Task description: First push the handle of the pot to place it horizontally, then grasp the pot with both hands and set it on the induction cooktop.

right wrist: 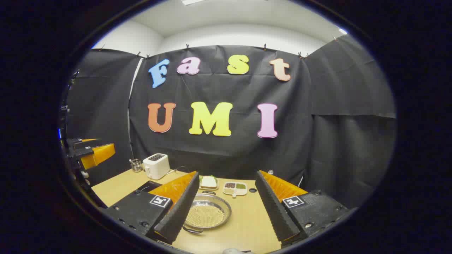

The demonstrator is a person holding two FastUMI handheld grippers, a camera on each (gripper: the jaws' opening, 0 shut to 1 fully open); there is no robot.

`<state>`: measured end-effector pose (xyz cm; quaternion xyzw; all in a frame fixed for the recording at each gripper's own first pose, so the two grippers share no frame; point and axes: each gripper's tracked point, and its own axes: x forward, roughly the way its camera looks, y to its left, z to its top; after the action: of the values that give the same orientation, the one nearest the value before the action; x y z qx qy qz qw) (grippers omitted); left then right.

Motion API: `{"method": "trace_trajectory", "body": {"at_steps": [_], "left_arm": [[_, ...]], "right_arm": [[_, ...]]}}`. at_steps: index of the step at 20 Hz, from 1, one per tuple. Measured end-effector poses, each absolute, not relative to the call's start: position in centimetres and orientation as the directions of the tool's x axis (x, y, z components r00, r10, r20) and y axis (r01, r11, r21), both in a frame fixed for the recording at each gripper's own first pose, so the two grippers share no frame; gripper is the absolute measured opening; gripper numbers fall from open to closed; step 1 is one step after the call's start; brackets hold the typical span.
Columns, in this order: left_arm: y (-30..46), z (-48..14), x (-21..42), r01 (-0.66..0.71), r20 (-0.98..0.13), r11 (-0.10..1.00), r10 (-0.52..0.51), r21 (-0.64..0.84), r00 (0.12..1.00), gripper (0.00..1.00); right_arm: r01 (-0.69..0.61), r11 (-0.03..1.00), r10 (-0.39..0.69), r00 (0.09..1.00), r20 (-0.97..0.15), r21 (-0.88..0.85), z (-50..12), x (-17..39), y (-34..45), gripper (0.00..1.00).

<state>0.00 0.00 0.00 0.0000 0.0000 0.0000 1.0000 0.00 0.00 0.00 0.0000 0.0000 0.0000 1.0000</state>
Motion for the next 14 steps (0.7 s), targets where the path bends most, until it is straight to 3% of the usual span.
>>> {"method": "trace_trajectory", "body": {"at_steps": [14], "left_arm": [[1.4,-0.3,-0.5,0.014,0.003,1.0,-0.014,-0.014,1.0,0.96]], "right_arm": [[-0.016,0.999,0.016,1.0,-0.001,-0.041,0.5,-0.6,2.7,1.0]]}}
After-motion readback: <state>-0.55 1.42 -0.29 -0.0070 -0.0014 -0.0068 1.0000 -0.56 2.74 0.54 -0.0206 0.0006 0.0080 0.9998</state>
